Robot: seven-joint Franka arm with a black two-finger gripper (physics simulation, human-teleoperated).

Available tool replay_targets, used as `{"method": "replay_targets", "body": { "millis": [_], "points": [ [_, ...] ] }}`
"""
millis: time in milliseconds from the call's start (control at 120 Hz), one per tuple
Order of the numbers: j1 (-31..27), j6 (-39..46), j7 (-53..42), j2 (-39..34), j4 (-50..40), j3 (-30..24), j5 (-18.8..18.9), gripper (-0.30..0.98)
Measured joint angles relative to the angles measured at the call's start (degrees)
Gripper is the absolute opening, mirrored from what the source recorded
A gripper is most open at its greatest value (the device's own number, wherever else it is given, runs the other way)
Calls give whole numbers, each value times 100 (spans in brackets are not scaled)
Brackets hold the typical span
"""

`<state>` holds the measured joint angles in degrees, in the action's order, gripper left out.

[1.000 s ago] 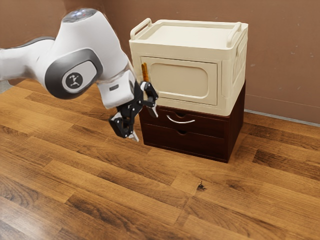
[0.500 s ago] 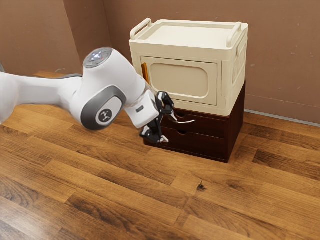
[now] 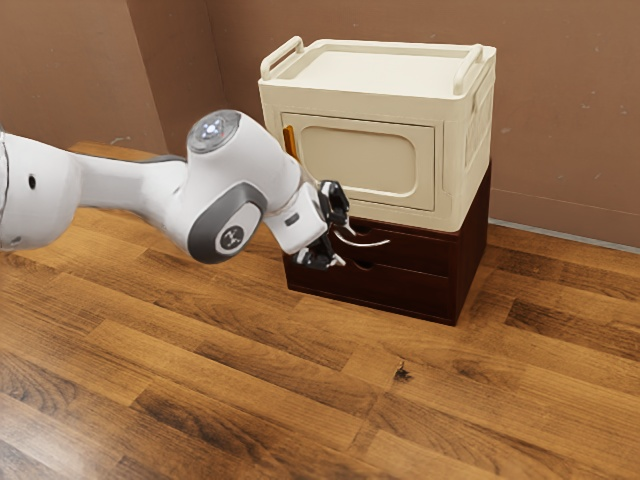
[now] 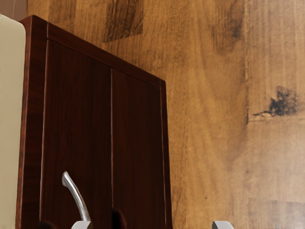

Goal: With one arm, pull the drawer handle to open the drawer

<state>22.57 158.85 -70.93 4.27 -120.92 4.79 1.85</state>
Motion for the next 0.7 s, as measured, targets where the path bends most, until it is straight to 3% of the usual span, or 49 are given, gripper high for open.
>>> {"method": "replay_targets", "body": {
  "millis": [700],
  "points": [
    [37, 165, 27, 1229, 1003, 277, -97, 25]
  ]
}}
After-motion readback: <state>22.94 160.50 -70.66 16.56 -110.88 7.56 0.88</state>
